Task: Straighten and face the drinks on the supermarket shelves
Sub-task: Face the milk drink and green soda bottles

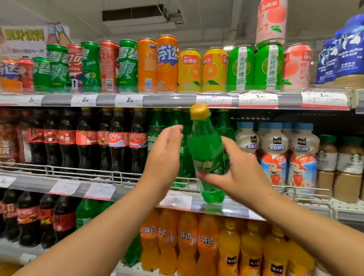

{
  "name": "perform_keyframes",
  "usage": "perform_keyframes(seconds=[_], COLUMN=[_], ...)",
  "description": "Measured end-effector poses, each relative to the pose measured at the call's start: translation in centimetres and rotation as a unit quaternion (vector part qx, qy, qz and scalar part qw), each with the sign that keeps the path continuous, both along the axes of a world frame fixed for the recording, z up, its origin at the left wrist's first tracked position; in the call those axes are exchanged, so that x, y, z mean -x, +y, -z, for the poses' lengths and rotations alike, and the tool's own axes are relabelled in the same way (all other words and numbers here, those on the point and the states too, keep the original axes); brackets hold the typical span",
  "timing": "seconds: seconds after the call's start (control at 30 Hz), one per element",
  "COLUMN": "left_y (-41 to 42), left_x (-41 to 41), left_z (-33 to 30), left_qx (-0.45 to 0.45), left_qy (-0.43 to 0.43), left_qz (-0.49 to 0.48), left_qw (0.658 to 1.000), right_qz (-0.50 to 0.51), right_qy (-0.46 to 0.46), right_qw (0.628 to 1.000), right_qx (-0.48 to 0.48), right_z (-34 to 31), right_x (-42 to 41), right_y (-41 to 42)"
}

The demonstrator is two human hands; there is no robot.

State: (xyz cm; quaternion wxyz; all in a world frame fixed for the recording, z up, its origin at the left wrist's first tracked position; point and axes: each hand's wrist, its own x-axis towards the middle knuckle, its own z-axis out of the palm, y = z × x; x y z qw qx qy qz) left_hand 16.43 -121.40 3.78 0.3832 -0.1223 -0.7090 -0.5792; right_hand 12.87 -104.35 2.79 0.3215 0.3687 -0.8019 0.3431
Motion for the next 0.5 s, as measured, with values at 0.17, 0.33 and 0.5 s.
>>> perform_keyframes(seconds=[0.17,0.33,0.5], left_y=[-6.9,-8.9,-8.1], left_x=[3.7,8.3,12.1], left_z=[1.2,-1.3,-3.5], left_qx=[0.167,0.374,0.509], left_qy=[-0.038,0.019,-0.002], left_qz=[-0.136,-0.236,-0.286], left_qw=[0.976,0.897,0.811], right_qz=[0.046,0.117,0.174], right_qy=[0.012,0.006,-0.004], right_qw=[0.998,0.993,0.984], right_qx=[0.037,0.018,-0.022], right_z=[-2.3,-2.4,-2.0], right_x=[1.7,3.4,4.9], right_y=[-2.8,-5.7,-7.1])
